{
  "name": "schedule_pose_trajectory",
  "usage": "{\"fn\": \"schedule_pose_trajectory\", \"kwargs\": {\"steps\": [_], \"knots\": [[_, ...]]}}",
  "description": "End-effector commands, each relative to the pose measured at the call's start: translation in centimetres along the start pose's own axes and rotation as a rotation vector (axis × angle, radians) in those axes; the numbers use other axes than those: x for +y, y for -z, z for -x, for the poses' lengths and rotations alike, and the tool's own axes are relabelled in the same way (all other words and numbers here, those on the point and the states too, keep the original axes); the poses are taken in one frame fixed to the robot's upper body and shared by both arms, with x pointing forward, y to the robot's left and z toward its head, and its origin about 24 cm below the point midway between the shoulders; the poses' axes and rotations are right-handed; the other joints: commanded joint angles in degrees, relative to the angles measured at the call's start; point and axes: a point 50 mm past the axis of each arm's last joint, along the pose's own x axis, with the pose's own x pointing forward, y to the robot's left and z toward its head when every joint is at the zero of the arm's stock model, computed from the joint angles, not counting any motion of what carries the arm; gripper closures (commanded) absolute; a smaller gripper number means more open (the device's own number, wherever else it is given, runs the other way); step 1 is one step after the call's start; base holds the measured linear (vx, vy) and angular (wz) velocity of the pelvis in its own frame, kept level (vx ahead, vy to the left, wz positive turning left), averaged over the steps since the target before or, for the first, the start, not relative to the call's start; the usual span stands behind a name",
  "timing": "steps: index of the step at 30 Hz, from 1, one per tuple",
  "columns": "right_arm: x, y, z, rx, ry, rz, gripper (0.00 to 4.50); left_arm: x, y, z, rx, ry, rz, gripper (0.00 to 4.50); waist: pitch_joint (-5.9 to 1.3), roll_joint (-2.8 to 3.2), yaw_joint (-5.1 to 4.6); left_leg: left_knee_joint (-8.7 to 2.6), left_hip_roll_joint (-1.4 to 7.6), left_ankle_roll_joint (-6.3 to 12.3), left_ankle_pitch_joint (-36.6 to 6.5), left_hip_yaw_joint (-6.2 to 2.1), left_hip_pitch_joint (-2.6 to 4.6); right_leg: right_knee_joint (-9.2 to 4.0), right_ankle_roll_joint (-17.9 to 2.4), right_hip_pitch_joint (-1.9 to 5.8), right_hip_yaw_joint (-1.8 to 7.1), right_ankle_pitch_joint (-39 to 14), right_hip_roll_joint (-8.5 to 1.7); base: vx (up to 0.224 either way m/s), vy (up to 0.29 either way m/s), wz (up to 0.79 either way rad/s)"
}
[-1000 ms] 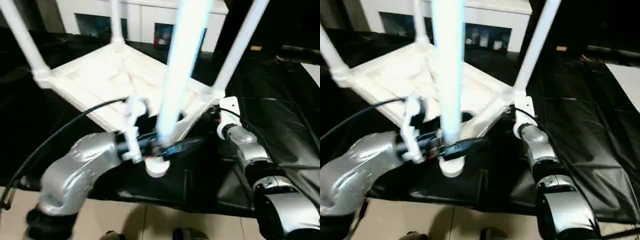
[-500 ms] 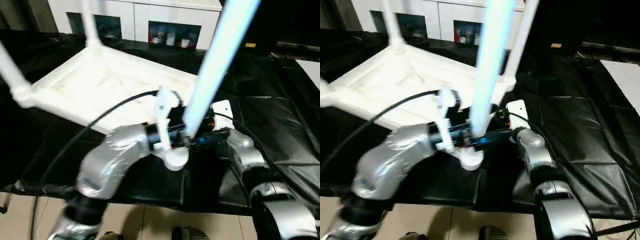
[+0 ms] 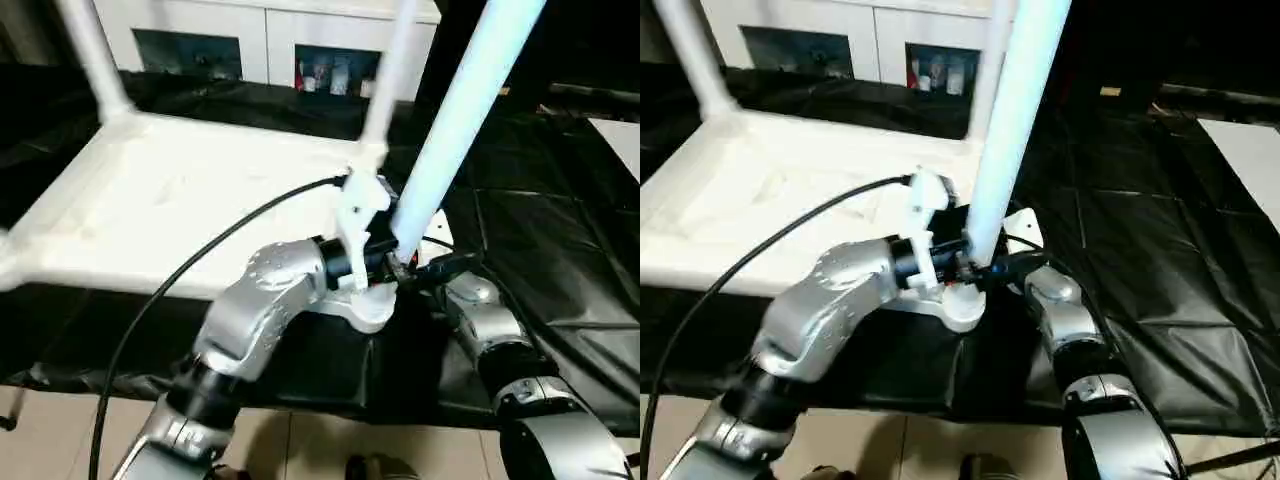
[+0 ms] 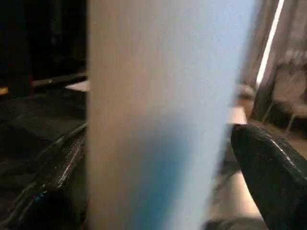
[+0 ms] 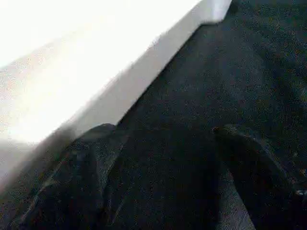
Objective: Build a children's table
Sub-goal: Rotate table base
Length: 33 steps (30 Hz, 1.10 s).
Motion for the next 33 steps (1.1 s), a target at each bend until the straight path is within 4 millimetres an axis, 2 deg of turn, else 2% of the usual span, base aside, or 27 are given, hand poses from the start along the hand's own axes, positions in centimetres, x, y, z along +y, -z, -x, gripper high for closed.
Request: {"fn": "schedule_pose_trajectory", "kwargs": {"steps": [1,3,4,6,7,10,11,12,13,15,16,17,19,20,21,22,23,24,25,26,33], "knots": [[-0.8,-1.4,0.3,-0.063,0.014,-0.008,0.63,0.4,0.0,0.4,0.008,0.003,-0.023,0.03,-5.55,0.84,0.86,-3.97,0.79,3.65,-7.96,-0.31,0.85,-2.78,-17.08,4.41,1.59,-2.57,-1.94,0.000,0.000,0.00],[-2.1,-1.8,1.2,-0.090,0.041,-0.006,0.63,1.1,0.2,1.3,0.016,-0.007,-0.031,0.03,-5.60,0.72,1.01,-3.85,0.88,4.05,-7.78,-0.06,1.16,-2.80,-17.54,4.21,1.66,-1.84,-1.78,0.000,0.000,0.00],[-2.6,-2.0,1.6,-0.101,0.049,0.001,0.63,1.3,0.3,1.8,0.023,-0.007,-0.030,0.03,-5.52,1.06,1.46,-3.88,0.79,4.01,-7.76,-0.10,1.17,-2.86,-17.28,4.21,1.62,-2.35,-1.71,0.000,0.000,0.00],[-3.4,-2.2,2.4,-0.117,0.061,0.012,0.63,1.6,0.7,2.5,0.041,-0.003,-0.035,0.03,-5.52,0.98,1.79,-3.94,0.83,3.47,-8.52,-0.01,1.31,-2.98,-16.85,4.13,1.63,-3.88,-1.65,0.000,0.000,0.00],[-4.3,-2.5,3.3,-0.128,0.071,0.030,0.63,1.7,1.1,3.4,0.064,0.024,-0.016,0.03,-5.51,1.28,1.98,-3.95,0.69,3.21,-8.76,-0.06,1.27,-3.04,-16.34,4.17,1.65,-4.49,-1.60,0.000,0.000,0.00],[-5.4,-2.6,4.7,-0.120,0.061,0.060,0.63,1.9,1.6,4.9,0.114,0.062,-0.004,0.03,-5.59,1.38,2.41,-4.02,0.70,2.93,-9.28,-0.03,1.29,-3.16,-15.41,4.08,1.69,-6.32,-1.56,0.000,0.000,0.00],[-5.7,-2.3,5.5,-0.093,0.029,0.094,0.63,1.9,2.2,5.7,0.168,0.096,0.003,0.03,-5.65,1.92,2.64,-4.02,0.69,2.50,-9.78,-0.10,1.42,-3.22,-15.12,3.96,1.66,-7.45,-1.59,0.000,0.000,0.00],[-5.7,-2.2,5.7,-0.084,0.019,0.102,0.63,1.9,2.3,5.9,0.182,0.103,0.007,0.03,-5.59,2.03,2.71,-4.09,0.63,2.30,-10.14,-0.14,1.49,-3.38,-14.80,3.92,1.59,-8.02,-1.44,0.000,0.000,0.00],[-5.7,-2.1,5.8,-0.077,0.010,0.109,0.63,1.9,2.4,6.1,0.194,0.110,0.011,0.03,-5.53,1.87,2.81,-4.13,0.68,1.94,-10.75,-0.10,1.46,-3.48,-14.53,3.91,1.62,-8.71,-1.46,0.000,0.000,0.00],[-5.8,-1.5,6.9,-0.014,-0.072,0.187,0.63,2.2,3.5,7.4,0.311,0.153,0.012,0.03,-5.58,2.06,2.87,-4.16,0.62,1.61,-11.34,-0.16,1.41,-3.53,-14.20,3.87,1.63,-9.83,-1.52,0.000,0.000,0.00],[-5.7,-1.4,7.2,0.004,-0.098,0.212,0.63,2.4,3.9,7.8,0.350,0.162,0.013,0.03,-5.54,1.97,2.87,-4.17,0.58,1.66,-11.60,-0.17,1.35,-3.69,-13.94,3.89,1.59,-10.31,-1.49,0.000,0.000,0.00],[-5.7,-1.2,7.7,0.031,-0.139,0.239,0.63,2.9,4.4,8.2,0.401,0.147,-0.013,0.03,-5.47,1.79,2.84,-4.22,0.47,2.01,-11.79,-0.24,1.22,-3.94,-12.98,3.95,1.61,-11.46,-1.36,0.000,0.000,0.00],[-5.6,-1.0,8.2,0.057,-0.177,0.260,0.63,3.5,4.9,8.6,0.445,0.125,-0.044,0.03,-5.54,1.80,2.84,-4.12,0.44,2.02,-12.06,-0.24,1.24,-4.02,-12.29,3.92,1.65,-12.44,-1.47,0.000,0.000,0.00],[-5.5,-0.9,8.8,0.082,-0.221,0.285,0.63,4.4,5.4,8.9,0.486,0.088,-0.084,0.03,-5.53,1.77,2.84,-4.14,0.37,1.97,-12.46,-0.33,1.06,-4.41,-11.12,3.98,1.61,-14.90,-1.48,0.000,0.000,0.00],[-5.4,-0.9,9.1,0.092,-0.242,0.292,0.63,4.9,5.7,9.0,0.509,0.063,-0.110,0.03,-5.68,1.85,2.93,-4.06,0.44,1.82,-12.53,-0.39,1.22,-4.31,-11.02,3.93,1.61,-15.08,-1.60,0.000,0.000,0.00],[-5.3,-0.9,9.2,0.098,-0.258,0.298,0.63,5.3,5.8,9.0,0.527,0.045,-0.133,0.30,-5.68,1.90,2.95,-4.11,0.45,1.81,-12.60,-0.45,1.17,-4.41,-10.64,3.84,1.59,-15.51,-1.61,0.000,0.000,0.00],[-5.2,-1.0,9.4,0.104,-0.273,0.304,0.63,5.6,6.0,9.1,0.548,0.038,-0.145,0.30,-5.77,1.68,2.82,-4.19,0.54,1.57,-12.11,-0.57,0.91,-4.15,-10.80,4.03,1.52,-15.23,-1.81,0.000,0.000,0.00],[-5.0,-1.0,9.5,0.109,-0.293,0.311,0.63,6.0,6.3,9.1,0.579,0.029,-0.169,0.38,-5.73,1.71,2.88,-4.20,0.50,1.65,-12.18,-0.60,0.86,-4.31,-10.73,3.99,1.47,-15.68,-1.80,0.000,0.000,0.00],[-4.8,-1.1,9.6,0.114,-0.308,0.317,0.63,6.3,6.4,9.2,0.602,0.028,-0.184,0.38,-5.75,1.70,3.02,-4.04,0.45,1.81,-12.74,-0.47,1.19,-4.56,-10.24,3.63,1.53,-16.62,-1.68,0.000,0.000,0.00],[-4.7,-1.1,9.7,0.117,-0.314,0.319,0.63,6.5,6.5,9.1,0.615,0.031,-0.193,0.56,-5.74,1.60,2.99,-4.13,0.49,1.81,-12.23,-0.59,0.91,-4.37,-10.48,3.88,1.54,-16.19,-1.85,0.000,0.000,0.00],[-4.1,-1.0,10.2,0.148,-0.367,0.329,0.63,6.8,6.7,9.0,0.652,0.123,-0.188,1.16,-6.02,1.74,3.28,-3.90,0.59,2.50,-10.62,-0.49,0.97,-3.99,-12.49,3.81,1.53,-12.73,-1.96,0.000,0.000,0.00]]}}
